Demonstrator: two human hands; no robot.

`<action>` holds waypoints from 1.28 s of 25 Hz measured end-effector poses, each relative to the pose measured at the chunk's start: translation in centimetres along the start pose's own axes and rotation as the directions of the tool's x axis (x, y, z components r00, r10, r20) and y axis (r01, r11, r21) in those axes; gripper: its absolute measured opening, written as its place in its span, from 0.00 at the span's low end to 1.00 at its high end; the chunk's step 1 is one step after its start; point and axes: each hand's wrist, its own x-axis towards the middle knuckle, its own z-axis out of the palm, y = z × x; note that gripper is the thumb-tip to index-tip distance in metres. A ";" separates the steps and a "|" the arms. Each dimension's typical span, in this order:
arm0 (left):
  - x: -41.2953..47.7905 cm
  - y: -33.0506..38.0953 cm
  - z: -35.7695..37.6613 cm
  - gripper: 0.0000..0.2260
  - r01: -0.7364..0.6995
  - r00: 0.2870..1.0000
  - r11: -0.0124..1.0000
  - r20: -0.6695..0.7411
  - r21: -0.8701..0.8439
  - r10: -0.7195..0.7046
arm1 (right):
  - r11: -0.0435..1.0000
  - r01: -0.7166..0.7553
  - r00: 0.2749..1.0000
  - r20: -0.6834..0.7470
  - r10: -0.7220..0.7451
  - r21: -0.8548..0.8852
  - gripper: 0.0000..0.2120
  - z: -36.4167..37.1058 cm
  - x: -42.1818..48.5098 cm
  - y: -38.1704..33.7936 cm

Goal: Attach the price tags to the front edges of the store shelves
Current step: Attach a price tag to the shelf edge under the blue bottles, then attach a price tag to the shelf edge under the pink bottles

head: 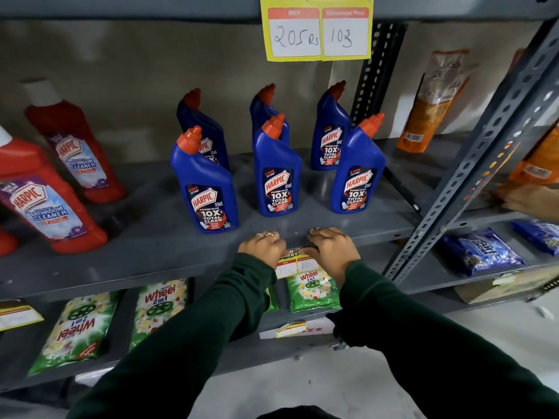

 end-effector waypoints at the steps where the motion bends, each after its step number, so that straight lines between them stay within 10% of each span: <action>1: 0.4 -0.3 -0.2 0.10 0.026 0.998 0.999 0.053 -0.018 -0.025 | 1.000 0.009 1.000 0.017 -0.009 0.000 0.19 -0.3 0.1 0.1; 7: 1.2 -3.0 -1.6 0.15 -0.189 0.959 0.982 0.216 -0.004 0.185 | 0.999 -0.042 0.975 0.215 0.049 -0.033 0.17 -1.7 0.5 -1.1; 12: -3.7 -6.6 -4.8 0.13 -0.249 0.933 0.968 -0.280 -0.042 0.227 | 0.995 0.101 0.987 -0.123 -0.102 -0.013 0.07 -2.2 -1.0 -8.9; 19: -11.7 -18.4 -16.3 0.09 -0.357 0.461 0.933 -0.859 0.052 0.224 | 0.884 0.458 0.828 -0.408 -0.385 0.094 0.13 -4.0 3.5 -27.0; 22: -15.6 -24.1 -22.9 0.08 -0.234 0.177 0.971 -0.980 0.048 0.091 | 0.757 0.648 0.598 -0.674 -0.433 0.088 0.11 -6.5 6.0 -36.4; 25: -18.6 -29.6 -28.0 0.06 -0.096 0.041 0.988 -0.993 -0.118 -0.114 | 0.656 0.754 0.340 -0.833 -0.437 -0.036 0.12 -10.7 8.6 -44.5; 28: -20.5 -33.7 -30.9 0.18 0.039 0.122 0.907 -0.899 -0.419 -0.421 | 0.711 0.697 0.259 -0.890 -0.374 -0.096 0.09 -15.0 11.4 -50.6; 32: -20.9 -35.2 -33.1 0.19 0.113 0.334 0.722 -0.658 -0.683 -0.675 | 0.815 0.578 0.514 -0.789 -0.337 0.029 0.20 -18.6 14.5 -54.7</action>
